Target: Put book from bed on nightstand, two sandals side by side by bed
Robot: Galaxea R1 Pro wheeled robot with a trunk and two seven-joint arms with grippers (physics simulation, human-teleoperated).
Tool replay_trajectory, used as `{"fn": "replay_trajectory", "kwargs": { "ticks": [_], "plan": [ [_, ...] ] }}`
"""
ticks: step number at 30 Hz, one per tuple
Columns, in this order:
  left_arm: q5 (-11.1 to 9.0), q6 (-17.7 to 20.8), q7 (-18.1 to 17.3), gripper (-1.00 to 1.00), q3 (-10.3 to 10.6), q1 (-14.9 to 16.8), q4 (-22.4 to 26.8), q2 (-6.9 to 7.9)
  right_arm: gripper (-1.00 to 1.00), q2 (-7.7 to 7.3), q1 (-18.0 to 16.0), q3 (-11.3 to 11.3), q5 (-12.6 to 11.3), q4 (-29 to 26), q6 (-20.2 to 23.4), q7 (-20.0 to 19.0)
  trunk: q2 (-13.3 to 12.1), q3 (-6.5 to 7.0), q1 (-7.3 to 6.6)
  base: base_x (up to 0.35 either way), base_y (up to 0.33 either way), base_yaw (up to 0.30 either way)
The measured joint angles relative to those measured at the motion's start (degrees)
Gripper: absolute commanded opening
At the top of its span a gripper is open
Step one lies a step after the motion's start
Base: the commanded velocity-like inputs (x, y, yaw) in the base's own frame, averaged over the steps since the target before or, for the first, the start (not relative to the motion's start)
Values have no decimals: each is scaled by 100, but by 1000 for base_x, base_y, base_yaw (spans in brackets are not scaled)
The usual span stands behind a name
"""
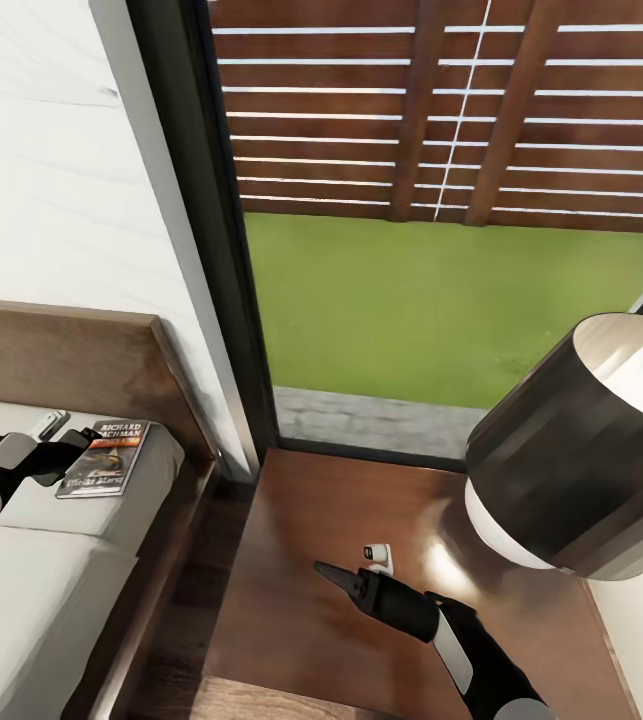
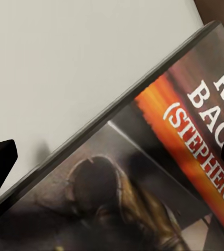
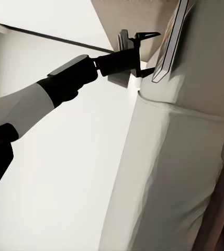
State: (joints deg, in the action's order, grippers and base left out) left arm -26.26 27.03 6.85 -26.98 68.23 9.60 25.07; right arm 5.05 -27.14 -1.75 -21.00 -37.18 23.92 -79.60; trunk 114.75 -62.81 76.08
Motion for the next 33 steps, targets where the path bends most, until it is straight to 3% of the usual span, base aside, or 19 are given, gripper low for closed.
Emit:
{"fn": "replay_trajectory", "kwargs": {
  "ticks": [16,33],
  "plan": [
    [-35,3,-1,100,-24,0,-12,15,100,0,0,0,4,-1,0,2,0,0,0,-1,-3,0],
    [-30,10,-2,100,-20,0,-12,26,100,0,0,0,7,-1,0,3,0,0,0,-62,-85,0]
  ]
}}
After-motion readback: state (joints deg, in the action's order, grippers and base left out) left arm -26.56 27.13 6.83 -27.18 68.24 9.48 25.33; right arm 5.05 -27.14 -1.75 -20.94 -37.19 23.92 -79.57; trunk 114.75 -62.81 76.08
